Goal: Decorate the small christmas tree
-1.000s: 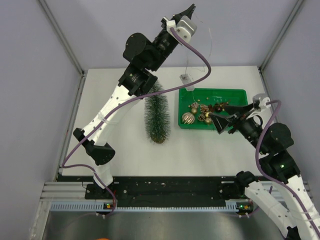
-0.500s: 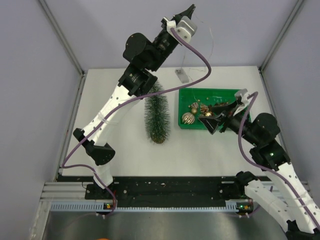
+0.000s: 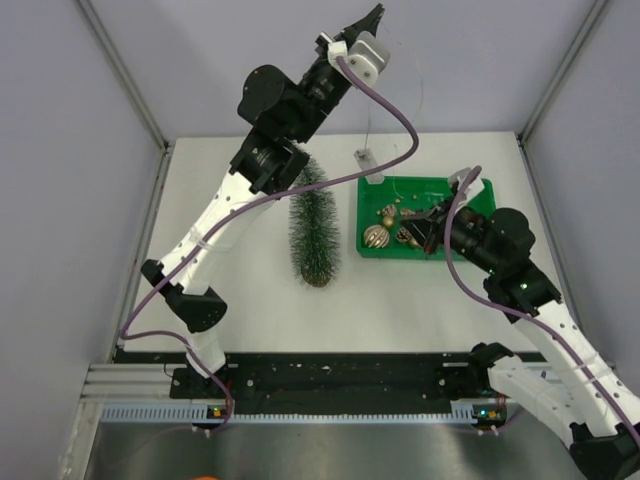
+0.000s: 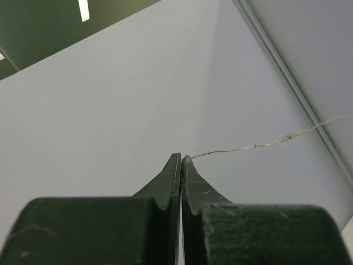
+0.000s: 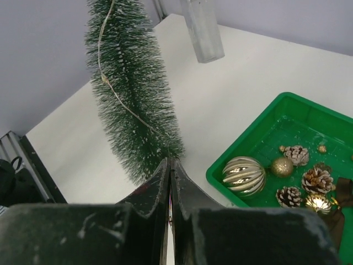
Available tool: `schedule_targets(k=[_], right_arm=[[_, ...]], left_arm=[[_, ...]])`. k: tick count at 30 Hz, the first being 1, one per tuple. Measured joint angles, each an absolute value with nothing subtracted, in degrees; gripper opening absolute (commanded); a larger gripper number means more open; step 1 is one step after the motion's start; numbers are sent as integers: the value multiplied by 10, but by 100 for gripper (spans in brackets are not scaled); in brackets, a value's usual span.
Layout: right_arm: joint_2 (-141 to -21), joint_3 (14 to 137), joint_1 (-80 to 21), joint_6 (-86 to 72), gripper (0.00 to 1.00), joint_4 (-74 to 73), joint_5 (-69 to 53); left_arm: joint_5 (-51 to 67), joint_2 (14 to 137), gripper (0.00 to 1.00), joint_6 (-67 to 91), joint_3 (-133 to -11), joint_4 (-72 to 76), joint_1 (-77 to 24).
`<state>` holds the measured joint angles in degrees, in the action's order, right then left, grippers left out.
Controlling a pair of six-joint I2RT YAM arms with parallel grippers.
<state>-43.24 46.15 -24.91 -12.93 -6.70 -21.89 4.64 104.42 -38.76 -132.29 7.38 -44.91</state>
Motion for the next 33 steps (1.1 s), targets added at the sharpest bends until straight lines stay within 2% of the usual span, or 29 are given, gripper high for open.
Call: schedule_targets(k=[5, 18, 33], right_arm=[[-468, 491, -249, -120, 0, -76, -159], [-538, 661, -248, -34, 0, -49, 96], [-673, 789, -238, -10, 0, -41, 62]], left_arm=[[45, 1039, 0, -390, -1323, 75, -432], [38, 1016, 0, -376, -1288, 63, -307], [70, 853, 0, -314, -1046, -31, -155]])
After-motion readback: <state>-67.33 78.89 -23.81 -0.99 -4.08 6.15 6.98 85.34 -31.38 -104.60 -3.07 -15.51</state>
